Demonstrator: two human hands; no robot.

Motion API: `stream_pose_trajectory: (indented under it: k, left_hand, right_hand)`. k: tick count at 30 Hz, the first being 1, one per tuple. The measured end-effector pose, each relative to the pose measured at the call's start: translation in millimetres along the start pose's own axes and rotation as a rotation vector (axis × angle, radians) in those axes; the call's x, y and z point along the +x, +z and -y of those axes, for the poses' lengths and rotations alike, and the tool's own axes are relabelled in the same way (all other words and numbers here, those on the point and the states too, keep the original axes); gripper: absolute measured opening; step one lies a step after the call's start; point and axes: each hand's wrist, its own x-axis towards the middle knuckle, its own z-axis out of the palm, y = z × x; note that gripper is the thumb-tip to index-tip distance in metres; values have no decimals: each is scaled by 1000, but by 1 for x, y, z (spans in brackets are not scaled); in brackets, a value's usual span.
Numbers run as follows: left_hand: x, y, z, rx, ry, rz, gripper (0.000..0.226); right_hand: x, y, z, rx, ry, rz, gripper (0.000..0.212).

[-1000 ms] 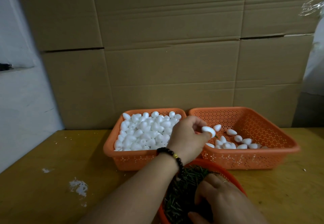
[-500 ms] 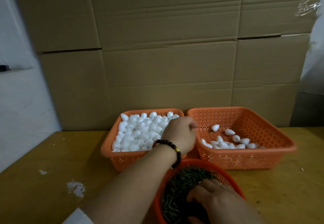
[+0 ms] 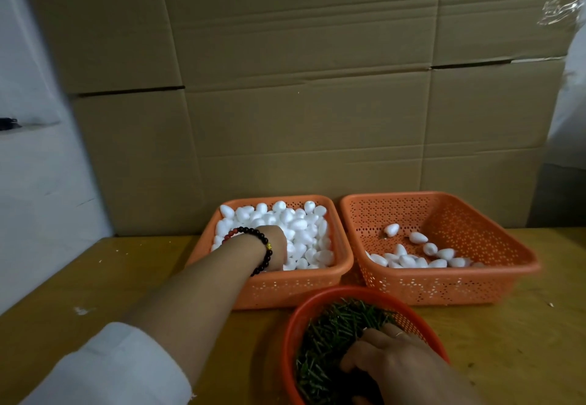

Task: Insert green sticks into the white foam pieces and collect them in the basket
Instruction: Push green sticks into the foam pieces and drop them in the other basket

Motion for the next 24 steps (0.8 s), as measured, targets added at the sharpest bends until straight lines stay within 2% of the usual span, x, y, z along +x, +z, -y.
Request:
stream_pose_trajectory:
  k: [8,13,16,18,20,22,24]
  left_hand:
    - [-2,11,6,-93,75,-107,27]
    - [-21,16,15,-412,93,-316,24]
    - [-43,30,11,-781,130,-468,8]
    - [-64,40,3,-1092,141,-604,21]
    - [-85,48,-6,-1278,167,-749,22]
    - [-106,54,-17,-1520,229,-711,21]
    - [-121,60,-28,-1895,332,-456,20]
  right_hand:
    - [-3,0,2,2,-16,-44,35]
    - [-6,1,4,37,-16,-122,32]
    - [-7,2,4,64,0,-157,30]
    - [-7,0,4,85,11,-170,28]
    - [-6,-4,5,112,23,-190,24]
    - [-7,-8,6,156,44,-217,17]
    - [-8,-11,9,196,91,-251,9]
